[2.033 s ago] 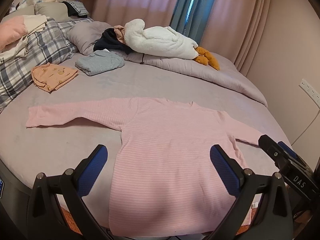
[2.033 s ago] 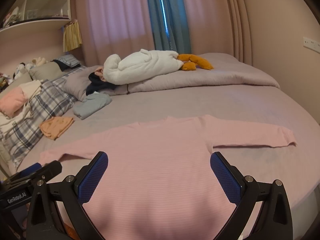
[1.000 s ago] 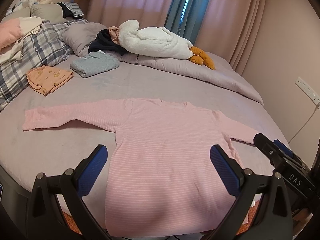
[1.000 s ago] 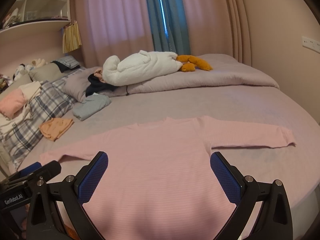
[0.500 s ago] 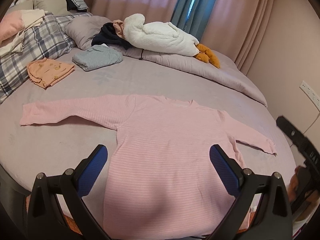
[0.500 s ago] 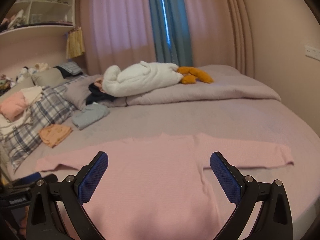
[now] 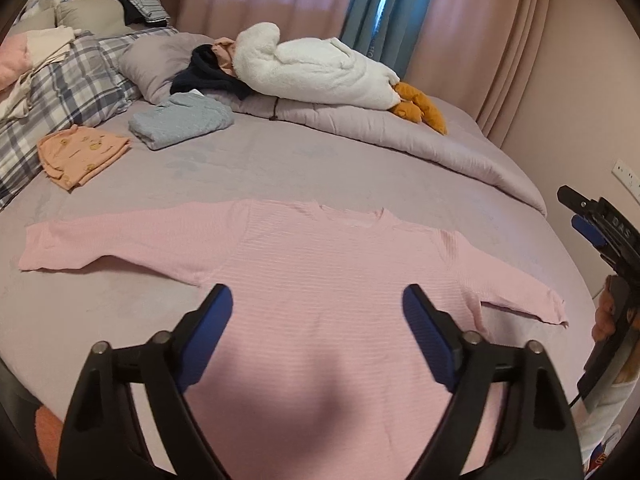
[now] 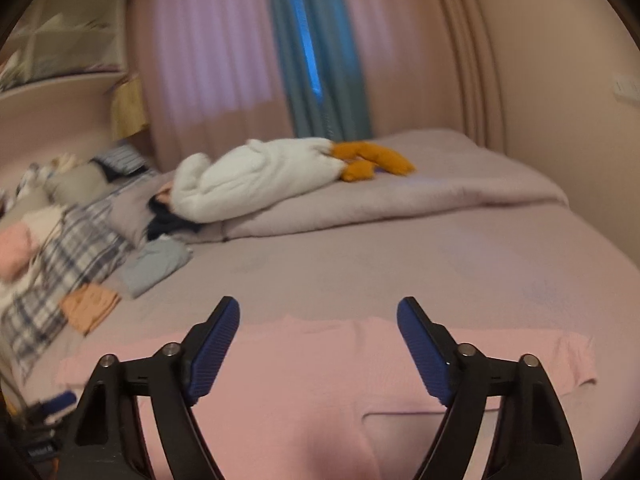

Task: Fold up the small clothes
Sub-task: 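Lower the right gripper onto the shirt's sleeve cuff and close on it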

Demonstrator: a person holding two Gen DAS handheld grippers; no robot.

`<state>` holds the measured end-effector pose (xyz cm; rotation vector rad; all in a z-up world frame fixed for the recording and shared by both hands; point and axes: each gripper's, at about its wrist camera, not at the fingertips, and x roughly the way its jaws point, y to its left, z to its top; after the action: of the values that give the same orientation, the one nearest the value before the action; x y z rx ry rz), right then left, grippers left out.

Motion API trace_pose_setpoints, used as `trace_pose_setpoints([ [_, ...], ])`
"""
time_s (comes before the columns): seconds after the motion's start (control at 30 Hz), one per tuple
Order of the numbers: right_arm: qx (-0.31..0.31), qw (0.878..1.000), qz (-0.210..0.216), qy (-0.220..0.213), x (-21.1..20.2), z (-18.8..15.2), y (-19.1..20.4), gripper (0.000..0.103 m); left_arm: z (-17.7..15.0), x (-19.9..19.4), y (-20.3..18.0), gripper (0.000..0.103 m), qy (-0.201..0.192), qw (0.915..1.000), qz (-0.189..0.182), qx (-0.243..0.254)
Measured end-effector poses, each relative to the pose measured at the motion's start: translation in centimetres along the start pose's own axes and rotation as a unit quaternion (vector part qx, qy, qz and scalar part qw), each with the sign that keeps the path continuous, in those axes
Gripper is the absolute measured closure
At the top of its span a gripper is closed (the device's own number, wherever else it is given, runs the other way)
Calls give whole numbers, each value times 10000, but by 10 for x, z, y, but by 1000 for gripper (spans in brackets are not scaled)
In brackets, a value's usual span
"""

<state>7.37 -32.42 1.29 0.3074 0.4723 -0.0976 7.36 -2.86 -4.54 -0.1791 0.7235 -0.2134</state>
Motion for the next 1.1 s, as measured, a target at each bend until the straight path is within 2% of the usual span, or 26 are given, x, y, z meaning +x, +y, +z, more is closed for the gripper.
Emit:
trace_pose_setpoints([
  [0.07,272,9995,-161,85,8,-1,-25,30,0,9,-10,27,30,10000,-21,85],
  [0.23,1114,9909,-686,310,16,-11,-91,30,-1,32,-31,34,202,9995,-124,227],
  [0.3,1527,9819,-1039,422,15,-22,-123,31,-2,40,-36,35,303,9992,-180,213],
  [0.4,2071,9663,-1428,547,8,-39,-163,43,-6,52,-45,35,474,9983,-249,238],
  [0.53,2743,9410,-1868,663,-9,-67,-210,44,-11,66,-54,36,698,9967,-270,304],
  [0.67,3183,9183,-2220,777,-21,-90,-236,45,-13,74,-58,36,827,9957,-312,271],
  [0.77,3374,9086,-2313,843,-25,-101,-243,48,-14,77,-60,36,862,9955,-291,267],
  [1.0,3653,8900,-2539,1000,-17,-112,-255,48,-16,83,-58,36,945,9948,-288,236],
  [1.1,3683,8870,-2581,1046,-11,-113,-260,50,-17,86,-57,36,986,9945,-295,176],
])
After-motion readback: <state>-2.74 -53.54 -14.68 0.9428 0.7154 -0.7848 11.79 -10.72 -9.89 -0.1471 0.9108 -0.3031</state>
